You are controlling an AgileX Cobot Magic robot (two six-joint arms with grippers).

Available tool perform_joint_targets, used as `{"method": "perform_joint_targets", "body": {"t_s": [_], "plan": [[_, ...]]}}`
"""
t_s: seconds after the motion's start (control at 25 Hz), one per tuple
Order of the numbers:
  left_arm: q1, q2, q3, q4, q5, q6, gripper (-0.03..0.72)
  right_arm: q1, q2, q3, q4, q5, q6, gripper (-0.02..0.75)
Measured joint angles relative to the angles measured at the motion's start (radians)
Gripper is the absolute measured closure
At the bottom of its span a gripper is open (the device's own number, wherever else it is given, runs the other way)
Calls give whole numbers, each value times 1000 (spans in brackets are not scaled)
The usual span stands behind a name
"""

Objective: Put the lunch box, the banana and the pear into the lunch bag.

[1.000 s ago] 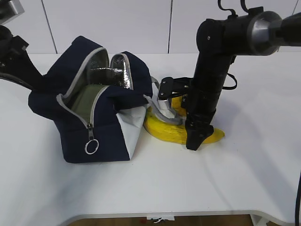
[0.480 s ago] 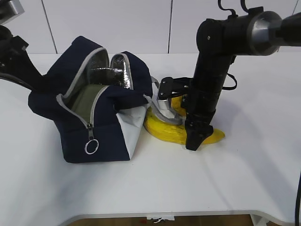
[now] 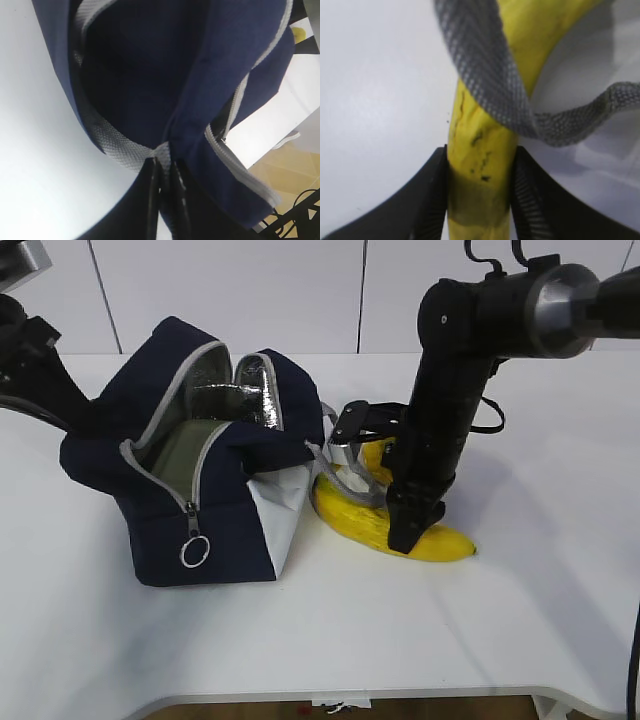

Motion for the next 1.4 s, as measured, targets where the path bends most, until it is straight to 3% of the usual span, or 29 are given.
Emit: {"method": "perform_joint_targets", "body": {"t_s": [0.24,0.52,1.0,1.4], "plan": [[0,0,0,0,0,0,676,0,0,0,91,0,194,462],[0,0,0,0,0,0,676,0,0,0,95,0,392,462],[0,0,0,-13,0,0,676,8,-56,5,130,5,518,463],[0,0,0,-18,0,0,676,109,-117,169,127,3,540,463]]}}
